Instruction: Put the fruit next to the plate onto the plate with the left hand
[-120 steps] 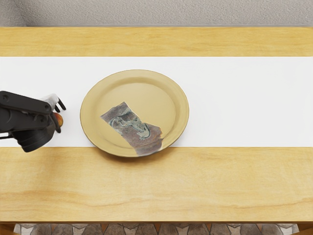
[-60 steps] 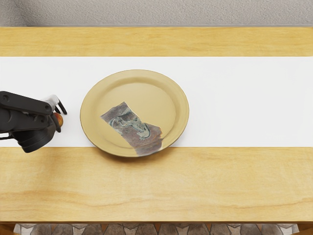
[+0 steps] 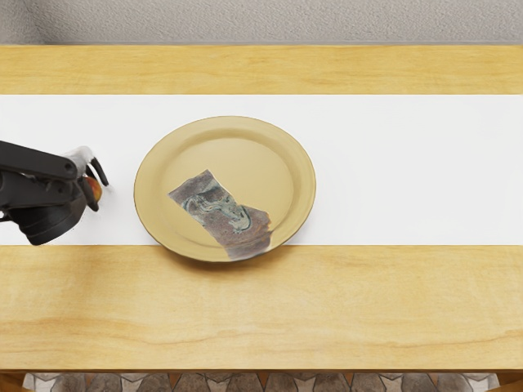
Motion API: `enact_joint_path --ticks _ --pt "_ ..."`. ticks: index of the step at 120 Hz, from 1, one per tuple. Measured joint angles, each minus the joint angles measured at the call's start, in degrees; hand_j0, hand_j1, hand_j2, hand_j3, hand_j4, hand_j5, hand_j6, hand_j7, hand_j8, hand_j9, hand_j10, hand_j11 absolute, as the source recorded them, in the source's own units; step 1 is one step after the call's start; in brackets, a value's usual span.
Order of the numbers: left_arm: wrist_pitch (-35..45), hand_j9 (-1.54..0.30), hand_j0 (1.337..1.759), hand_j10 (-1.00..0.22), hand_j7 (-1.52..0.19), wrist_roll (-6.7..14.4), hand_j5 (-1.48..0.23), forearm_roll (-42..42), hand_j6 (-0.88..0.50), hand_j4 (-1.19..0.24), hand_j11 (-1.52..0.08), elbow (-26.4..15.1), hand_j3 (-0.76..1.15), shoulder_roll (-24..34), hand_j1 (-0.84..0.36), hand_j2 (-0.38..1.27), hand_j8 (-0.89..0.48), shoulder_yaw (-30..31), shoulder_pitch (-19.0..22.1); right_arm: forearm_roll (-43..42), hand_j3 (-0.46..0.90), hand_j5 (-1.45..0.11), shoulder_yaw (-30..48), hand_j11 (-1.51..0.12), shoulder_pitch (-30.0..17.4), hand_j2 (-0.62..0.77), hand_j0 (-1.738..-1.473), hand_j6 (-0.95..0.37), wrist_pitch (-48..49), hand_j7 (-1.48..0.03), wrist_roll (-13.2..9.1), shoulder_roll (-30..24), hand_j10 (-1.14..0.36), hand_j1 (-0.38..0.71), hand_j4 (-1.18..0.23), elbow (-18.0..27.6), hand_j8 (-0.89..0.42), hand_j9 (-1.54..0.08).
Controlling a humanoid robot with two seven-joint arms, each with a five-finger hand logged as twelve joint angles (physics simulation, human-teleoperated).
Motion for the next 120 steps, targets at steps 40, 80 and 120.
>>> enact_joint_path --ticks 40,80,120 --pt "0.06 -1.04 1.650 -0.65 -1.01 0.04 -1.02 0.23 -0.48 -0.78 -1.05 -6.75 0.00 7.77 -0.24 0.19 -0.42 1.83 -8.79 0.00 0.00 -0.05 0.00 -0.05 0.00 -0.01 -1.658 -0.04 0.00 -0.05 0.00 0.00 -0.04 -0.30 -0.04 0.00 -0.04 -0.05" --pt "0.02 -1.04 1.649 -0.66 -1.03 -0.10 -1.03 0.65 -0.48 -0.78 -1.05 -10.27 0.00 10.52 -0.23 0.20 -0.42 -1.69 -14.36 0.00 0.00 -0.05 0.00 -0.05 0.00 -0.01 -1.658 -0.04 0.00 -0.05 0.00 0.00 -0.04 -0.30 -0.04 0.02 -0.04 -0.05" --pt "-0.12 -1.03 1.651 -0.64 -1.05 -0.35 -1.06 0.58 -0.46 -0.76 -1.04 -14.14 0.00 10.14 -0.24 0.21 -0.42 -12.08 -15.94 0.00 0.00 -0.05 0.00 -0.05 0.00 -0.01 -1.658 -0.04 0.00 -0.05 0.00 0.00 -0.04 -0.30 -0.04 0.00 -0.04 -0.05"
